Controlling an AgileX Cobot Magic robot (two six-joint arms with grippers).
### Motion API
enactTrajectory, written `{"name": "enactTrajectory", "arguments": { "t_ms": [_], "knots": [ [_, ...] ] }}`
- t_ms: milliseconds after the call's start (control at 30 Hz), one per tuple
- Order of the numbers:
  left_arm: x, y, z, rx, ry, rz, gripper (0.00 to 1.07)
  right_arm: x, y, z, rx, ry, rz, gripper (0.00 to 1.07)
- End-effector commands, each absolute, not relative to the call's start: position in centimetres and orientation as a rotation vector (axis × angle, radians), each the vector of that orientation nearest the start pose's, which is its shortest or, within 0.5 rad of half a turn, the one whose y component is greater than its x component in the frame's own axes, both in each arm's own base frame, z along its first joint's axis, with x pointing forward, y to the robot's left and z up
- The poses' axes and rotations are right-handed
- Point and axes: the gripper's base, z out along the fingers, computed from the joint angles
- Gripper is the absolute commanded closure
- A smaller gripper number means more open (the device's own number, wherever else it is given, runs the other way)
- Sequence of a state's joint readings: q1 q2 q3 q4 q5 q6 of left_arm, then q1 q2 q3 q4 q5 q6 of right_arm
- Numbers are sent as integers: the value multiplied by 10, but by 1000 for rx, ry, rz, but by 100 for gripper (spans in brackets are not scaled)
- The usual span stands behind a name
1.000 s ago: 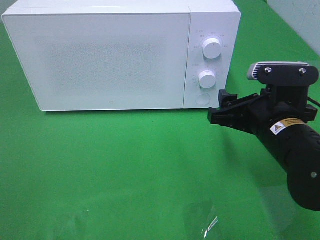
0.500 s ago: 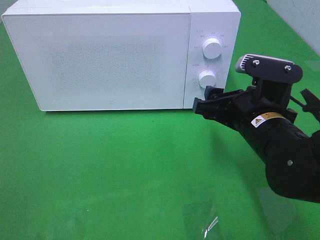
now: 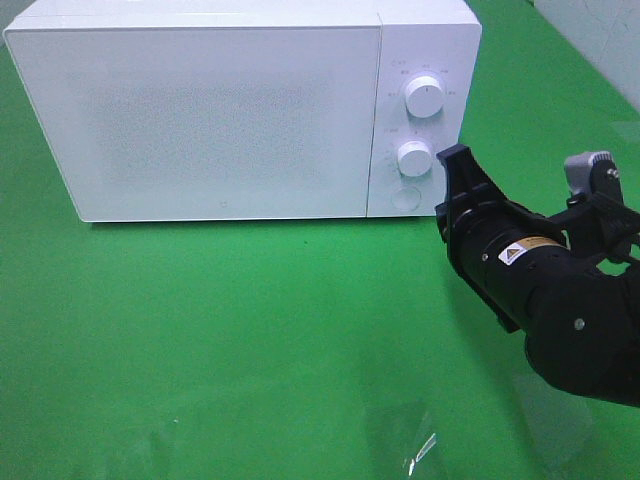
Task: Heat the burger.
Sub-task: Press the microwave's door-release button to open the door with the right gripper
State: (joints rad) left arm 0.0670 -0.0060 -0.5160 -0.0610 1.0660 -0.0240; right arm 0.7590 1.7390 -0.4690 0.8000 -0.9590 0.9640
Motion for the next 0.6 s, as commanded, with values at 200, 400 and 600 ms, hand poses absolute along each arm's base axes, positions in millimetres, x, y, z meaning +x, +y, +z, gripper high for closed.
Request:
{"name": "enactTrajectory", "arguments": {
  "t_ms": [200,400,600],
  "knots": [
    [-9,-6,281,-87,2022,-46,15,232,155,145,1290,1593,1145,107],
    [-9,-6,281,-87,2022,-46,15,231,155,141,1377,1607,1163,107],
    [-9,-6,281,-87,2022,-46,15,240,153,140,1377,1615,1149,107]
  ]
}}
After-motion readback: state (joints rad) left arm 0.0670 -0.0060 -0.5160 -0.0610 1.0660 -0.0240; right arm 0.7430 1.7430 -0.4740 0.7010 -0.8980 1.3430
